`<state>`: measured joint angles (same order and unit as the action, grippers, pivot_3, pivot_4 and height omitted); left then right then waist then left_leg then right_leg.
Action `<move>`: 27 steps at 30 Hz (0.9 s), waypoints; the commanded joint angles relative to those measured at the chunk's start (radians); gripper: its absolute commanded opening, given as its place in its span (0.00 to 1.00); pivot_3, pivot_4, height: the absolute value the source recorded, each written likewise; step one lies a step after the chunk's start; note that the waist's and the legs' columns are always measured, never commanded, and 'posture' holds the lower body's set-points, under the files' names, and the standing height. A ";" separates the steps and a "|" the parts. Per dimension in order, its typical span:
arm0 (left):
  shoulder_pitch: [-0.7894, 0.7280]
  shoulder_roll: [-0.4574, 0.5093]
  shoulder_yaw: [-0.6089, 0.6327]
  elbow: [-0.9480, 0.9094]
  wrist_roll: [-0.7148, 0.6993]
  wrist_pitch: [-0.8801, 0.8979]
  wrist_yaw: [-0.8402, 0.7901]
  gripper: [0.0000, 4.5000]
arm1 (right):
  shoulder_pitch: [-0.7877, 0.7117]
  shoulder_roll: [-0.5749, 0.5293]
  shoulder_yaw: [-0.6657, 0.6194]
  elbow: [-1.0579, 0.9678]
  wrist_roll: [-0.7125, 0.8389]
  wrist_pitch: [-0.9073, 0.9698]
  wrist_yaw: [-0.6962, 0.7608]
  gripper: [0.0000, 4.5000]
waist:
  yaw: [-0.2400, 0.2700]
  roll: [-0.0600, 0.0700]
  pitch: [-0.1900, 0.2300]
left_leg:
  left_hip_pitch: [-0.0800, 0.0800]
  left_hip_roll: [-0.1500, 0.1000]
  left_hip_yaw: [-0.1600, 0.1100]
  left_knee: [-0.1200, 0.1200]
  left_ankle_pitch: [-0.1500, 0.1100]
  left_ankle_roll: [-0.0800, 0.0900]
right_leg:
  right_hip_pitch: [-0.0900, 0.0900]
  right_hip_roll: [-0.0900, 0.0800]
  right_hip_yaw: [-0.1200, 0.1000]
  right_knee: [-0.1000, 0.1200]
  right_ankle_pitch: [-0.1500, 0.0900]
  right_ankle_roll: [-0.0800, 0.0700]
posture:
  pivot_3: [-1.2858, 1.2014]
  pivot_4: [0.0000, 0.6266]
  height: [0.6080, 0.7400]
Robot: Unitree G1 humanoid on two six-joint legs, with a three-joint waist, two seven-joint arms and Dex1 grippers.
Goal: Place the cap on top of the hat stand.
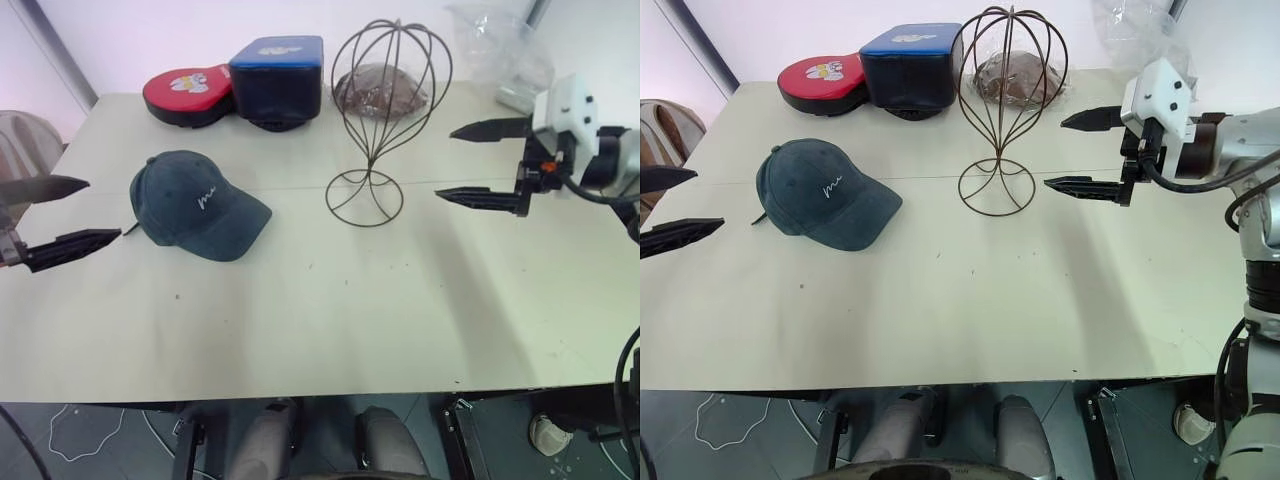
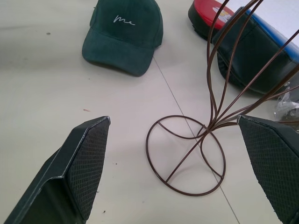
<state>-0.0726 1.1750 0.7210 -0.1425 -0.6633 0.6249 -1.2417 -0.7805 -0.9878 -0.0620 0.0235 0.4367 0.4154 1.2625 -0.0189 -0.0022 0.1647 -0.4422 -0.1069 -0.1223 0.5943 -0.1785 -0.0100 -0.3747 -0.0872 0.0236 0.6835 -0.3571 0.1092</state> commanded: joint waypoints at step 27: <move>-0.009 -0.027 -0.025 -0.089 -0.030 0.032 0.034 1.00 | -0.019 0.007 -0.045 -0.075 0.026 0.047 -0.053 0.99 | 0.000 0.000 0.000 | 0.000 0.000 0.000 0.000 0.000 0.000 | 0.000 0.000 0.000 0.001 0.000 0.000 | 0.52 0.24 1.00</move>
<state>-0.0793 1.1507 0.6807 -0.1996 -0.6759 0.6509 -1.2213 -0.7805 -0.9834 -0.0623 -0.0101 0.4409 0.4585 1.2288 -0.0188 -0.0022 0.1647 -0.4421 -0.1069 -0.1219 0.5947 -0.1784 -0.0100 -0.3747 -0.0872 0.0238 0.6840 -0.3570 0.1093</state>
